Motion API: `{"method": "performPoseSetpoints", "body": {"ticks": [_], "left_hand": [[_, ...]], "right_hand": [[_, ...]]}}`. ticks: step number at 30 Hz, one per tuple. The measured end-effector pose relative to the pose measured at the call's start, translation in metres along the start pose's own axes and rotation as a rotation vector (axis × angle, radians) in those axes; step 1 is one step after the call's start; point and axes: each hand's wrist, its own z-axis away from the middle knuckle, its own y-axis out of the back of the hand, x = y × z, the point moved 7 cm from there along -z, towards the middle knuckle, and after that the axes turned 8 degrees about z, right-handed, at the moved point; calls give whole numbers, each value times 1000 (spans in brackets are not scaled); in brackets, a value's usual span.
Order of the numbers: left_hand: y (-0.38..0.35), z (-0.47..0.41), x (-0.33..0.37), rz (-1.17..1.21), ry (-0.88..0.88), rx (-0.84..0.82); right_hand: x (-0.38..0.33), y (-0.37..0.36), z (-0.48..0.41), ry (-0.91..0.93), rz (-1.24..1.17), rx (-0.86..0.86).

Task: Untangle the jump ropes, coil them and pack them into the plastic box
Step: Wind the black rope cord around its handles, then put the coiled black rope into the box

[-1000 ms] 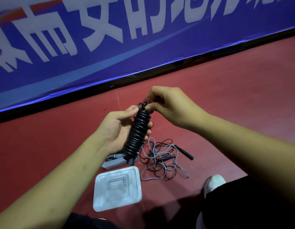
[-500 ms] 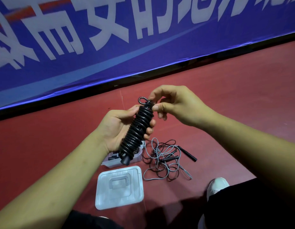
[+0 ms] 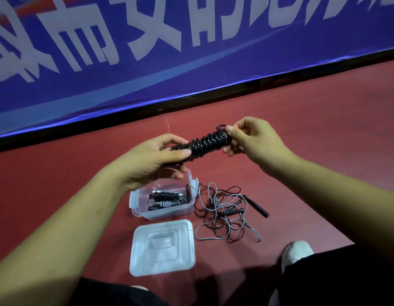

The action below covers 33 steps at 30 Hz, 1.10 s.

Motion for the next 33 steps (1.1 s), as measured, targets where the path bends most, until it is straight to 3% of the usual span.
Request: {"method": "performPoseSetpoints", "body": {"ticks": [3, 8, 13, 18, 23, 29, 33], "left_hand": [[13, -8, -5, -154, -93, 49], [51, -31, -12, -337, -98, 87], [101, -63, -38, -795, -79, 85], [155, -103, -91, -830, 0, 92], [208, -143, -163, -995, 172, 19], [252, -182, -236, -1113, 324, -2], [257, -198, -272, -1181, 292, 7]], "right_hand": [[13, -13, -5, -44, -7, -33], [45, -49, -22, -224, 44, -340], [92, -92, -51, -339, 128, -474], [153, -148, -76, -340, 341, -565], [201, -204, -100, -175, 672, -572], [281, -258, -114, -257, 811, -662], [320, -279, -118, -300, 929, -732]]}}
